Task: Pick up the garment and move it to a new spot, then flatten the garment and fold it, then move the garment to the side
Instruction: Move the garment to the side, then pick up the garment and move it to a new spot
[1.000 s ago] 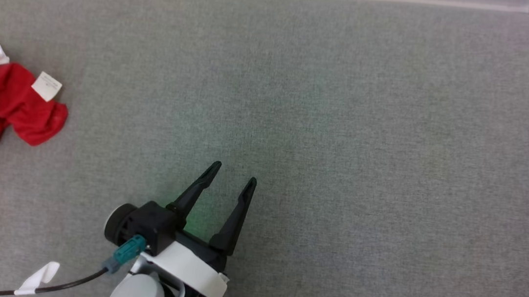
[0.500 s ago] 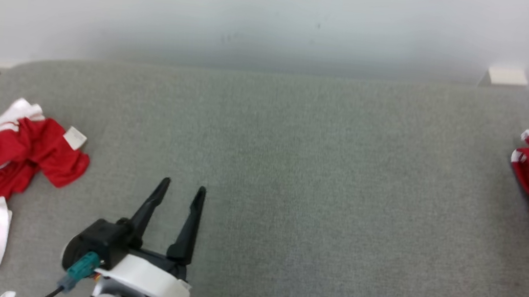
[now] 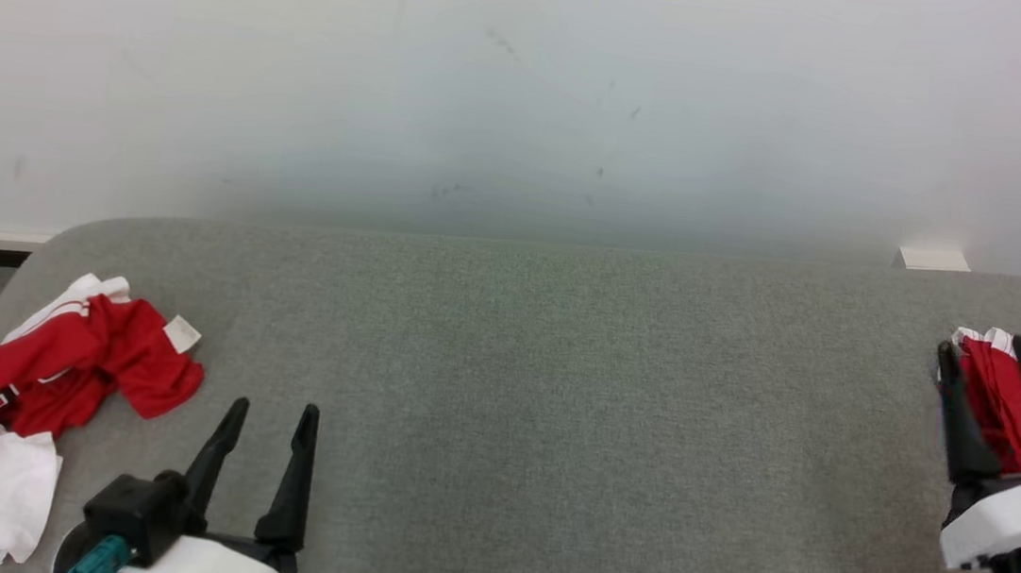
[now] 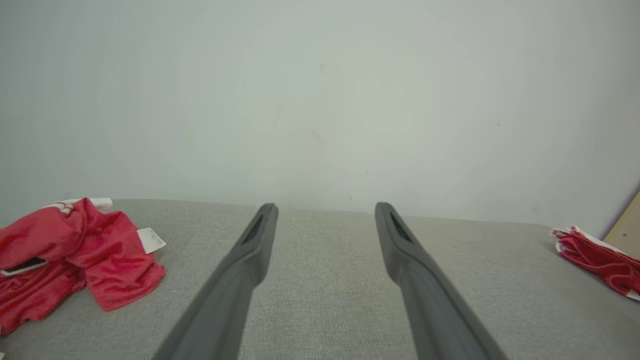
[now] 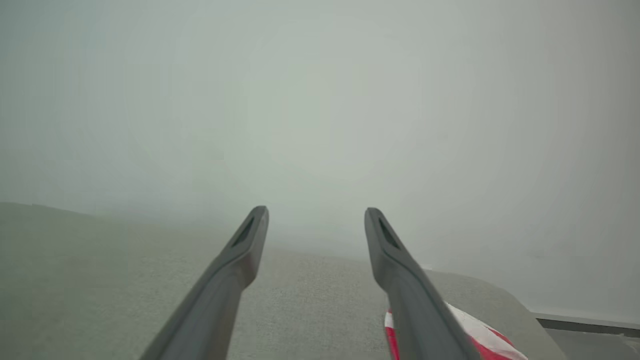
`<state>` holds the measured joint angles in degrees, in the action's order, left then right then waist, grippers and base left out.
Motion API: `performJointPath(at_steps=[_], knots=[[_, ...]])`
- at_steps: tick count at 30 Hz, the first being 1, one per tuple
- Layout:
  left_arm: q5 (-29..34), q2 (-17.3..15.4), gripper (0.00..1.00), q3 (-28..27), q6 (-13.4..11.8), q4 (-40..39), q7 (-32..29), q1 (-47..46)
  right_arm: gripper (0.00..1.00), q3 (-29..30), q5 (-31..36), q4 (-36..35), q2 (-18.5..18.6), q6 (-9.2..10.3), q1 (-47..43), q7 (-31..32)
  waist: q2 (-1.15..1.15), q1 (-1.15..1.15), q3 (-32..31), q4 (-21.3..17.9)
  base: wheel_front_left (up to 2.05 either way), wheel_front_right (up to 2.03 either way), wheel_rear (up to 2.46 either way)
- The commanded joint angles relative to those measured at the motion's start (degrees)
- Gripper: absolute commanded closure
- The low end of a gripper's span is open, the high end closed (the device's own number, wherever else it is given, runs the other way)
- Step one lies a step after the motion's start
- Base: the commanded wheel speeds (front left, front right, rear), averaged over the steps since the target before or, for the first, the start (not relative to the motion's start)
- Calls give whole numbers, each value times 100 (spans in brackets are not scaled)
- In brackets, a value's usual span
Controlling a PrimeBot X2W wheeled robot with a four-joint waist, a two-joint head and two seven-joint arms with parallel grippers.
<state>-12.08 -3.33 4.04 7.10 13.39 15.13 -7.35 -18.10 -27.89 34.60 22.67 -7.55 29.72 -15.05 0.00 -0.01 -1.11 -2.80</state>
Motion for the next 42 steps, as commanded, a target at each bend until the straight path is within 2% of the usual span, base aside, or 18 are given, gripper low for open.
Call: performJointPath(at_steps=[1,9,18,36,42], knots=[[25,-2,0,-57,17,42,1,123,0,126,-23,-279,-119,13,-334,-14,0,1,-14,-10,0,0,0],[60,26,0,-297,9,75,1,397,0,789,304,-1468,-763,13,-1886,-16,0,1,-103,12,0,0,0],[20,34,0,-177,-71,39,1,630,0,1164,621,-2066,-1343,13,-2656,-16,0,1,-116,51,0,0,0],[-16,35,0,-79,-142,-4,1,644,0,1118,786,-2188,-1535,13,-2768,-16,0,1,-192,26,0,0,0],[44,34,0,-63,-129,47,1,531,0,1160,731,-2206,-1556,13,-2824,-8,0,1,-192,227,0,0,0]])
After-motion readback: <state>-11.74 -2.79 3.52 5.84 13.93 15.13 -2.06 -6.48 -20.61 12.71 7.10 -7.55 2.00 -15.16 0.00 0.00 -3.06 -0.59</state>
